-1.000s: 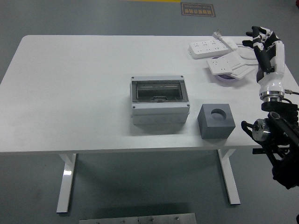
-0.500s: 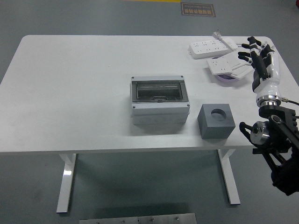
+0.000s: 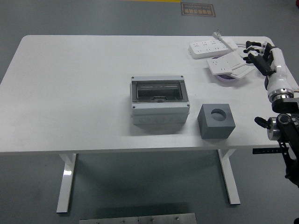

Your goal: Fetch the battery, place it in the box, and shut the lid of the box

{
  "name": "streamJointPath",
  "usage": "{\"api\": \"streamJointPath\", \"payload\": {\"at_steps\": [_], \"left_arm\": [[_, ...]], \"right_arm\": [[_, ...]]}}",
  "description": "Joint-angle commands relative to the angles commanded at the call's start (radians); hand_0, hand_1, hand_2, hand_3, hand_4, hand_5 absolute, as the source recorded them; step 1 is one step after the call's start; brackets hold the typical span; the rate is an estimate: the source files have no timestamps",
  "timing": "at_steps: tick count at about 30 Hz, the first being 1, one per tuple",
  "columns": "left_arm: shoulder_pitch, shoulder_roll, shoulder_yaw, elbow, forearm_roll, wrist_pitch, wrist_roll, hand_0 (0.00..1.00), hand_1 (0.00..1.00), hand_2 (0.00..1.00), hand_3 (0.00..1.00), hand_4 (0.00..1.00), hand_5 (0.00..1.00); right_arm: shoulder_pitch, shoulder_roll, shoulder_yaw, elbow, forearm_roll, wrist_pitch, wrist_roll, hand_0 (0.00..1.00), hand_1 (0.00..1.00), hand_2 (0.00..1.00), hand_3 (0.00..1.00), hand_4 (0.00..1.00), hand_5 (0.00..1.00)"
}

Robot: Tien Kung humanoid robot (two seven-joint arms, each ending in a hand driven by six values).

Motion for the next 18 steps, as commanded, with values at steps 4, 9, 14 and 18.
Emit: {"api": "streamJointPath", "payload": {"at_steps": [4,9,14,18], "left_arm": [[-0.001,-0.001,-0.005,-0.001,0.005,-0.001,0.002,0.599,0.67,0.603,0.587,0.548,0.002],[-0.004,-0.003,-0.009,-0.002,0.011,0.003,0.0,0.6,0.67,0.602,0.589,0.548,0.002],[-0.009,-0.005,-0.011,-0.001,0.013,0.004,-0.001,0.6,0.67,0.602,0.589,0.548,0.002],[-0.013,-0.006,-0.012,-0.002,0.013,0.004,-0.001,0.6,0.671,0.602,0.589,0.55,0.002]], "right_arm": [[0.016,0.01,-0.005,-0.076,-0.009,-0.091,0.142,0.57,0.555,0.632,0.633,0.652,0.477],[0.026,0.027,-0.041,-0.159,0.107,-0.156,0.327,0.567,0.568,0.609,0.651,0.55,0.133],[0.023,0.045,-0.107,-0.188,0.292,-0.076,0.507,0.567,0.568,0.609,0.651,0.55,0.133],[0.009,0.041,-0.135,-0.145,0.44,0.024,0.551,0.569,0.489,0.556,0.598,0.63,0.262]]}}
